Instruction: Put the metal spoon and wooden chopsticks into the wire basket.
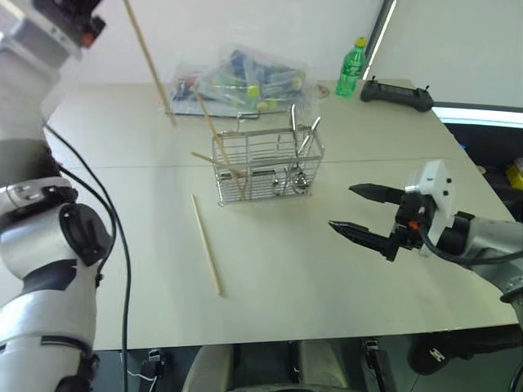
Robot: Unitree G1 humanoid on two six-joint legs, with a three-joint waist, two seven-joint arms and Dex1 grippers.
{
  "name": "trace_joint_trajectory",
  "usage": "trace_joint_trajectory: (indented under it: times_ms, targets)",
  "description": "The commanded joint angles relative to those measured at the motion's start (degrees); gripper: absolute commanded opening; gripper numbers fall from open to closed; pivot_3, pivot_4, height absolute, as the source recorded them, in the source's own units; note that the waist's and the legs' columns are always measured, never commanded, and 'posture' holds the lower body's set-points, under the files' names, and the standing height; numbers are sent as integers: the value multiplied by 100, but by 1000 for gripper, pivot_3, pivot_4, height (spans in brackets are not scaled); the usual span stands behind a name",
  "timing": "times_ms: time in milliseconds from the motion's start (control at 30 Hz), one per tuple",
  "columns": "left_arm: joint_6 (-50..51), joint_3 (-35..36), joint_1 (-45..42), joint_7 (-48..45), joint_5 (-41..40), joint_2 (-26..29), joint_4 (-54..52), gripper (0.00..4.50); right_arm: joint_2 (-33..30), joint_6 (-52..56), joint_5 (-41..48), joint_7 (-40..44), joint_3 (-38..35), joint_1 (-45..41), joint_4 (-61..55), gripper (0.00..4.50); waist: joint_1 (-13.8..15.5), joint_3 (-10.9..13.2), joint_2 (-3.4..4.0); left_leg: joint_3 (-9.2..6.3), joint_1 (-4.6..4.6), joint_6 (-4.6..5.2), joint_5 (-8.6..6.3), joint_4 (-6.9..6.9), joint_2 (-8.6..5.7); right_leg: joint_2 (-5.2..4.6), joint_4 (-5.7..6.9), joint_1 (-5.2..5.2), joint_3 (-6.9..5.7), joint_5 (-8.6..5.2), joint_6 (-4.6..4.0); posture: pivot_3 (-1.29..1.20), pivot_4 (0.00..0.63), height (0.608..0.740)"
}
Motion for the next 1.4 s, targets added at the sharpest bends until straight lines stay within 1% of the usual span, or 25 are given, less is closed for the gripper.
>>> trace_joint_trajectory:
  times_ms: [33, 167, 300, 367, 600, 700, 833, 867, 933, 1033, 1133, 1233, 1300, 1367, 1400]
  targets:
    - [371, -75, 187, 335, -500, -273, -1094, 44, -36, 48, 200, -11, -108, -28, -119, 4500, 3, -1, 3, 0, 4, -2, 1, 0, 0, 1, -1, 6, 0, 0, 0, 0, 150, 731]
    - [305, -492, 528, 466, -529, -739, -1660, 44, -42, 57, 183, -55, -108, -31, -91, 4500, 11, -2, 5, 3, 25, -2, 1, 2, -1, 2, -7, 31, 2, 0, -1, 0, 150, 731]
    - [-280, -975, 859, 363, -182, -969, -1859, 44, -33, 108, 278, -142, -187, -71, -102, 4500, 15, -2, 5, 6, 24, -3, 1, 1, -3, 2, -10, 30, 3, 0, -3, 0, 150, 731]
    - [-545, -1096, 919, 316, -92, -1048, -1823, 44, -29, 114, 348, -167, -234, -45, -137, 4500, 15, -2, 4, 7, 17, -3, 1, 0, -11, 3, -13, 25, 3, 0, -3, 0, 150, 731]
    - [-933, -1241, 797, 238, -89, -1281, -1350, 44, -20, 120, 508, -360, -366, -17, -234, 4500, 35, -2, 6, 7, 13, -2, 1, 1, -12, 2, -16, 23, 3, 0, -4, 0, 150, 731]
    - [-853, -1223, 791, 209, -217, -1318, -1292, 1009, 12, 141, 641, -517, -425, -59, -228, 4500, 95, -2, 6, 8, 13, -2, 1, 4, -13, 2, -17, 25, 4, 0, -4, 0, 150, 731]
    - [-704, -1188, 816, 205, -428, -1352, -1385, 3036, -13, 117, 703, -576, -452, 8, -251, 4500, 123, -2, 6, 8, 13, -2, 1, 2, -13, 2, -18, 24, 3, 0, -4, 0, 150, 731]
    - [-645, -1164, 815, 195, -509, -1352, -1442, 3415, -2, 112, 715, -599, -456, 14, -244, 4500, 125, -2, 6, 8, 13, -1, 1, 2, -13, 2, -18, 23, 3, 0, -4, 0, 150, 731]
    - [-379, -1073, 757, 246, -758, -1290, -1561, 3790, 24, 96, 727, -635, -456, 4, -180, 4500, 128, -2, 6, 7, 12, -1, 1, 5, -13, 2, -18, 25, 3, 1, -4, 0, 150, 731]
    - [-157, -1094, 669, 271, -813, -1037, -1683, 3790, 34, 67, 709, -657, -414, -12, -125, 4500, 124, -1, 6, 7, 12, -1, 1, 5, -12, 2, -17, 24, 4, 0, -4, 0, 150, 731]
    - [-6, -1113, 465, 268, -778, -646, -1761, 3790, 63, 48, 691, -678, -365, -8, -126, 4500, 95, 0, 8, 9, 12, -1, 1, 1, -12, 5, -16, 20, 4, 0, -4, 0, 150, 731]
    - [189, -1085, 62, 29, -694, 85, -1571, 3790, 129, 29, 693, -702, -328, 36, -171, 4500, 78, 3, 10, 9, 12, -1, 1, 0, -11, 8, -16, 18, 4, 0, -5, 0, 150, 731]
    - [276, -1167, -146, -351, -560, 697, -1287, 3790, 185, -12, 637, -700, -291, 102, -196, 4500, 64, 4, 13, 10, 12, -1, 0, -5, -11, 9, -17, 16, 5, 0, -5, 0, 150, 731]
    - [276, -1364, -138, -1102, -416, 1350, -1009, 3790, 246, -65, 575, -699, -248, 155, -184, 4500, 31, 1, 24, 14, 12, -1, 0, -9, -12, 10, -16, 13, 5, -1, -5, 0, 150, 731]
    - [243, -1442, -116, -1368, -365, 1540, -920, 3790, 264, -82, 559, -700, -236, 172, -180, 4500, 11, -2, 30, 15, 14, -1, 0, -13, -12, 10, -18, 15, 5, -2, -5, 0, 150, 731]
